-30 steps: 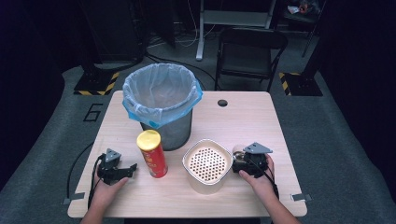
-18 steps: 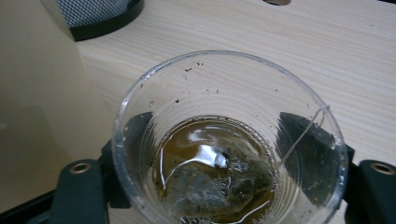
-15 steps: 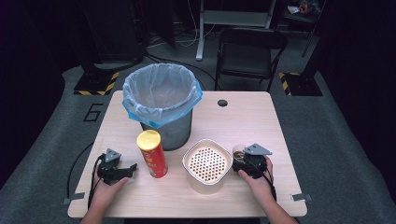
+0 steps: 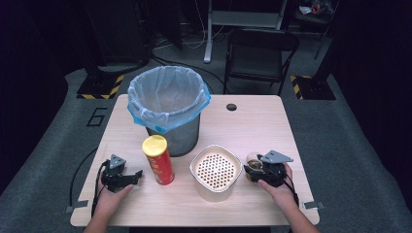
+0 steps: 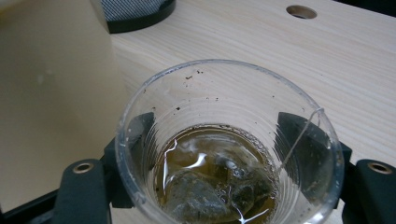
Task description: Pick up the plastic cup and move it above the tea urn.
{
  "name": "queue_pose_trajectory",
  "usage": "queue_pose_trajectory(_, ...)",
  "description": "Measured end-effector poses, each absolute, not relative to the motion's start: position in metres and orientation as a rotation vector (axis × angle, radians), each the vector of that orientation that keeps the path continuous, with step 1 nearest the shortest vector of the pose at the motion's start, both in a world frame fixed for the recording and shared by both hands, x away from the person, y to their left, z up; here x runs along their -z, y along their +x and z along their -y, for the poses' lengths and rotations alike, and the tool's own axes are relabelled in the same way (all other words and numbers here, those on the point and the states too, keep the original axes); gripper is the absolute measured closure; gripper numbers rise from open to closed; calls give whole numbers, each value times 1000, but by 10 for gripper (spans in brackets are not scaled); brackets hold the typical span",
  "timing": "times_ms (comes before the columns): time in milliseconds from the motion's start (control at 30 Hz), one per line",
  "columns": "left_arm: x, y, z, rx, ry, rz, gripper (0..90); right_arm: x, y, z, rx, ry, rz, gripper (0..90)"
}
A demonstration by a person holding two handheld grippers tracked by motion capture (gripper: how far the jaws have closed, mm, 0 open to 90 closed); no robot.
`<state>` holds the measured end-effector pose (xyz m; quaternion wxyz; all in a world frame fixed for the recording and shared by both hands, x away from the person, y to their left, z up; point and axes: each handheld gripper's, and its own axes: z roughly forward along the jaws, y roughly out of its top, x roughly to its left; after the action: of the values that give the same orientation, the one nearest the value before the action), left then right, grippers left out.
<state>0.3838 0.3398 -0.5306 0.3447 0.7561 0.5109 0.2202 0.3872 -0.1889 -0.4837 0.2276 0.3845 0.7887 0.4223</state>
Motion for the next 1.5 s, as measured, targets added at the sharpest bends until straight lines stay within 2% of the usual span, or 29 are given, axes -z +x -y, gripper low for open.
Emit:
queue_pose_trajectory(233, 531, 384, -340, -577, 1961, -1324, 159, 475, 388, 194, -1163, 1024, -2179, 325)
queue_pose_trajectory(533, 531, 384, -340, -574, 1963, -1325, 159, 440, 396, 201, -1178, 966, -2239, 329)
queue_pose_trajectory(1033, 531, 384, -340, -572, 1963, -1327, 159, 396, 415, 178, -1158, 789, -2342, 332)
queue_pose_trajectory(1500, 531, 384, -340, -576, 1961, -1324, 159, 388, 429, 164, -1180, 665, -2325, 339)
